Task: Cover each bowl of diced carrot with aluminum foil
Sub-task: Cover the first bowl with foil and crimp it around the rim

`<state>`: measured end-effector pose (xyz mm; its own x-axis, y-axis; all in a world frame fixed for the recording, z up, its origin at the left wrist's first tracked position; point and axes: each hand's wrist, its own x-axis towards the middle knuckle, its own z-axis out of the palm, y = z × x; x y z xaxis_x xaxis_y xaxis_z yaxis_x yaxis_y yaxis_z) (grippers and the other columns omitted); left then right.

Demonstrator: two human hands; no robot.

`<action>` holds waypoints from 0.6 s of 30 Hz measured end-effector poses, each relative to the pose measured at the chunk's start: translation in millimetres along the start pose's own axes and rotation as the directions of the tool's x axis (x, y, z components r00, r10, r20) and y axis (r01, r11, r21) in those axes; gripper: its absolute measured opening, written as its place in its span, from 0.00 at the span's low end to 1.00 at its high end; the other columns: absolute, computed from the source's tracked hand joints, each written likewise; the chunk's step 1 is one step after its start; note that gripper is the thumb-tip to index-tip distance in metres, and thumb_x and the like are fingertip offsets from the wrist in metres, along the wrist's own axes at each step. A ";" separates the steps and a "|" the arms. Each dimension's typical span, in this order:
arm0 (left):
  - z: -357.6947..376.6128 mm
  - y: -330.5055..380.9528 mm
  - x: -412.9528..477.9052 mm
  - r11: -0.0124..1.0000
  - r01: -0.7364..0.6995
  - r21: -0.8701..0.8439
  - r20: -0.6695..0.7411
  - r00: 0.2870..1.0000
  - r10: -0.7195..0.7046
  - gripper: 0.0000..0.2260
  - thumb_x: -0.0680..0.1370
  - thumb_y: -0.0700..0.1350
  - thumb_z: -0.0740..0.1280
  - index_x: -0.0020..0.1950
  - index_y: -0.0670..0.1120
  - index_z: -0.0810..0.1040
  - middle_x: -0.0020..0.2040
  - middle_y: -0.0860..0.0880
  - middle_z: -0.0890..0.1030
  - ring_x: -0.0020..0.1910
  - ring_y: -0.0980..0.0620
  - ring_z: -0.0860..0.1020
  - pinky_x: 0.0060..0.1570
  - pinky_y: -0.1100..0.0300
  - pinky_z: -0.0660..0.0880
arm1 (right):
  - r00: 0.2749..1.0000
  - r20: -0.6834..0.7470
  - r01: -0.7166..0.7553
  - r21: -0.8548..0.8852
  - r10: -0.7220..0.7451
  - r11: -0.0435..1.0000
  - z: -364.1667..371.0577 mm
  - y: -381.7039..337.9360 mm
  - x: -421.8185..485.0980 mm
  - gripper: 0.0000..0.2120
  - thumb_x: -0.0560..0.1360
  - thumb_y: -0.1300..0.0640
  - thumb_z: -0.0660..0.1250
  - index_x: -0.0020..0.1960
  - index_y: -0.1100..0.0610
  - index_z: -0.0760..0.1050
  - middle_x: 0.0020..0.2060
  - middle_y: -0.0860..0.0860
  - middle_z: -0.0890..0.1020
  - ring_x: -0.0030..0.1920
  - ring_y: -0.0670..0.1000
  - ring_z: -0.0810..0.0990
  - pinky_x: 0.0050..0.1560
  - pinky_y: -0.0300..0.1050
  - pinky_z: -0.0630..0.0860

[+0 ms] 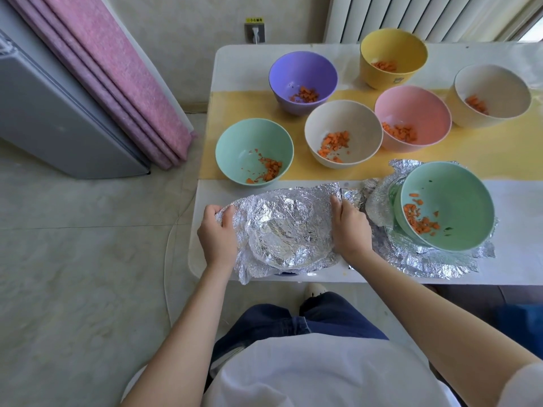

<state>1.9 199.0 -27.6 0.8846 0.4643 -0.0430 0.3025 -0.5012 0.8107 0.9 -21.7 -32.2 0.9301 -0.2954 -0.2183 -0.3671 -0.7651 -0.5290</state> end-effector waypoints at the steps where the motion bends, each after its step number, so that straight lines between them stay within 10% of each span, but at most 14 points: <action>1: 0.9 -3.9 -2.5 1.000 -0.019 0.014 0.005 1.000 0.019 0.09 0.79 0.45 0.64 0.48 0.39 0.72 0.30 0.52 0.69 0.28 0.53 0.65 0.27 0.62 0.59 | 1.000 0.000 0.002 0.000 -0.002 1.000 0.2 1.0 -0.1 0.19 0.82 0.47 0.47 0.44 0.58 0.67 0.36 0.54 0.73 0.38 0.57 0.72 0.36 0.48 0.63; 18: 17.6 -27.9 -5.4 0.994 0.104 -0.043 0.147 0.984 -0.097 0.09 0.81 0.44 0.59 0.46 0.39 0.71 0.39 0.47 0.75 0.38 0.50 0.72 0.32 0.61 0.59 | 0.992 0.110 -0.060 0.039 0.056 0.997 3.5 3.8 4.2 0.21 0.82 0.46 0.49 0.47 0.61 0.71 0.43 0.62 0.79 0.45 0.63 0.77 0.37 0.48 0.64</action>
<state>-5.0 197.6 -60.3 0.8938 0.3981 -0.2067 0.3773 -0.4179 0.8264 3.3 -23.8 -38.0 0.9013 -0.2729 -0.3363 -0.4228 -0.7230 -0.5463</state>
